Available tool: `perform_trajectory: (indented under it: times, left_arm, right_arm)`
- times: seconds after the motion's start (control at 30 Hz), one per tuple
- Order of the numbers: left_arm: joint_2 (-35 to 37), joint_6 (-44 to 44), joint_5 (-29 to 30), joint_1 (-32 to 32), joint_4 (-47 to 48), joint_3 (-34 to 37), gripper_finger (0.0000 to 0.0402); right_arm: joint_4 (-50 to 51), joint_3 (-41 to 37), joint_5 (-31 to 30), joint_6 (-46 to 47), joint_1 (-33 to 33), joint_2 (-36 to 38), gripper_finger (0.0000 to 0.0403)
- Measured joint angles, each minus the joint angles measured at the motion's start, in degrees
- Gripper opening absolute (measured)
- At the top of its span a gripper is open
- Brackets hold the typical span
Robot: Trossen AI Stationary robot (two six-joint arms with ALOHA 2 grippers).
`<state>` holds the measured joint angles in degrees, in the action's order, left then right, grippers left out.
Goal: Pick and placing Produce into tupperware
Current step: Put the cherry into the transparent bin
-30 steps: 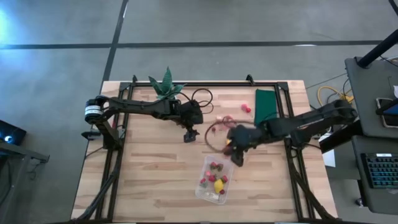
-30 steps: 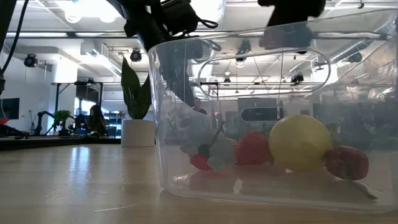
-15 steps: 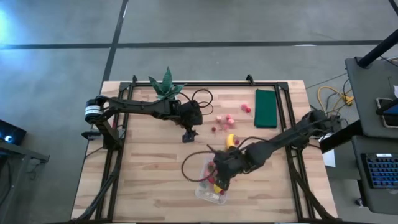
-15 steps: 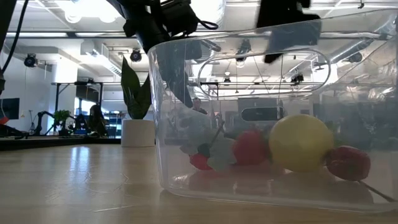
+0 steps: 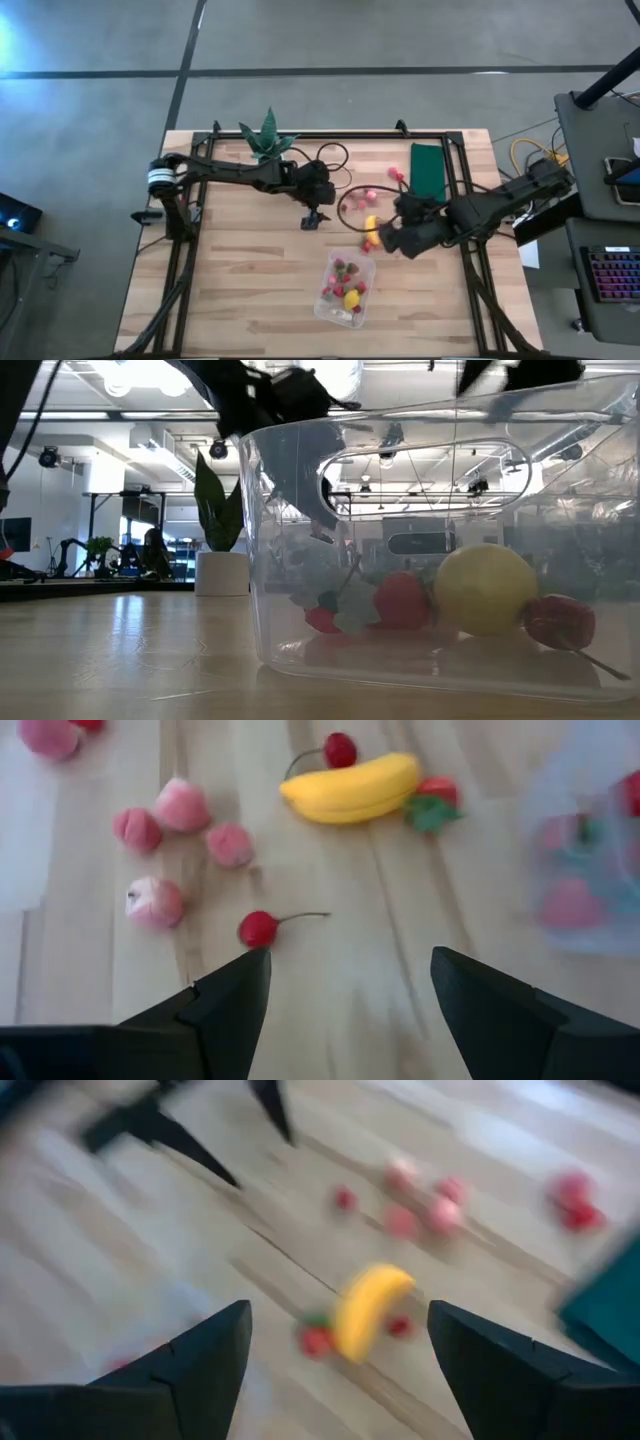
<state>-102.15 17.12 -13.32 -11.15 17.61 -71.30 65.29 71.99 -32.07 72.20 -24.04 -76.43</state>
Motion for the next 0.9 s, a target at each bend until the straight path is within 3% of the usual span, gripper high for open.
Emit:
perform_trajectory:
  times: [0.47,0.9]
  left_arm:
    - [-14.67,0.15,0.15,-3.05,-6.69,-7.16,0.026]
    - [-17.4,0.14,-0.17,-3.15,-2.88,-9.78,0.026]
  right_arm:
    - [0.13,-16.86,2.03,11.76,0.08,12.88,0.0295]
    - [0.18,-18.21,2.0,9.84,0.08,16.22,0.0296]
